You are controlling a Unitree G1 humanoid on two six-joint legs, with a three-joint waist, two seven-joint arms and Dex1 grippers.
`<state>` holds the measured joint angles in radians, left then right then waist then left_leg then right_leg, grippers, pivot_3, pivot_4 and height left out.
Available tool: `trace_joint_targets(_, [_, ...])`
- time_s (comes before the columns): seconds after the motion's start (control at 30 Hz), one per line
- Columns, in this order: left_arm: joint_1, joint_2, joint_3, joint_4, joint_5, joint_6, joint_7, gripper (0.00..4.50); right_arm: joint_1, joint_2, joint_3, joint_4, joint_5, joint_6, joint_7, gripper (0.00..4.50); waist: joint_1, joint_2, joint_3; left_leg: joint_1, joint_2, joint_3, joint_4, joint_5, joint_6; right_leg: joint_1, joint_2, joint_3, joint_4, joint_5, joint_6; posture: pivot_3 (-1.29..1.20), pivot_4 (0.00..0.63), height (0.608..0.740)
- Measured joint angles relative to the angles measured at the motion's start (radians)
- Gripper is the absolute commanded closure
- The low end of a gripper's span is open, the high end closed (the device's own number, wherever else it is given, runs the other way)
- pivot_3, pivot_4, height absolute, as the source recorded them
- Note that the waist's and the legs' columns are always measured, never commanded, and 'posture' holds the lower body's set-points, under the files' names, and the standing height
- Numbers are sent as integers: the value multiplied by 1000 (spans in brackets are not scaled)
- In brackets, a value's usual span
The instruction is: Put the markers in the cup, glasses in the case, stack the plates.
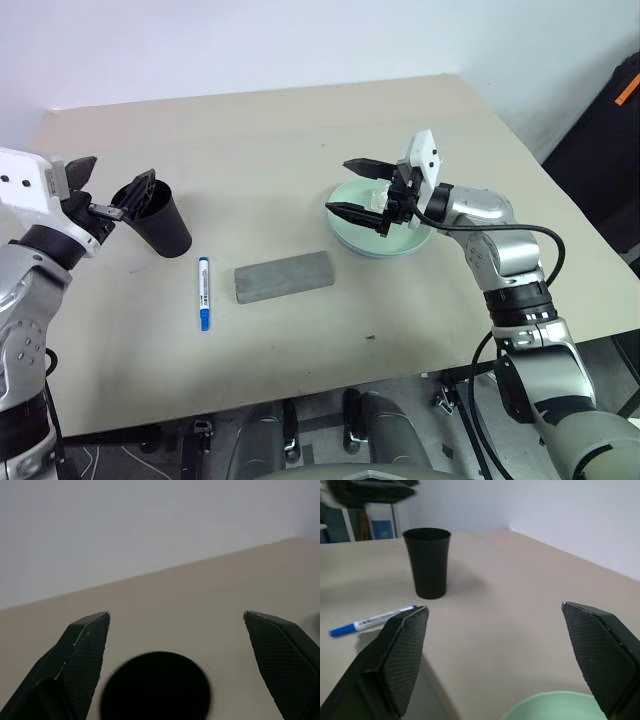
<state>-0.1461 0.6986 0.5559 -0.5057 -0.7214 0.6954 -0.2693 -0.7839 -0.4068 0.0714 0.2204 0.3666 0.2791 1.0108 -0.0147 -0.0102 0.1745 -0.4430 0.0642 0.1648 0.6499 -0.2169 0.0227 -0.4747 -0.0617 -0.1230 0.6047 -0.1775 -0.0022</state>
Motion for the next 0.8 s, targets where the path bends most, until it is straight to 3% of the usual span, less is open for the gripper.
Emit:
trace_joint_targets(0.2, [80, 12, 59, -181, -249, 219, 139, 17, -36, 17, 0, 88, -15, -54, 37, 0, 0, 0, 0, 1, 0, -1, 1, 1, -1, 0, 0, 0, 4, 0, 1, 0, 150, 740])
trace_joint_targets(0.47, [54, 20, 46, -217, -460, 422, 516, 17, -61, 35, 0, 135, -36, -88, 58, 0, 1, 0, 0, 2, 0, -2, 2, 1, -2, 0, 0, 0, 6, -1, -2, 0, 150, 740])
trace_joint_targets(0.8, [103, -41, -73, -188, -490, 454, 683, 17, -61, 35, 0, 136, -46, -90, 57, 0, 2, 0, 0, 2, 0, -2, 2, 2, -4, 0, 0, 0, 7, -1, -2, 0, 150, 740])
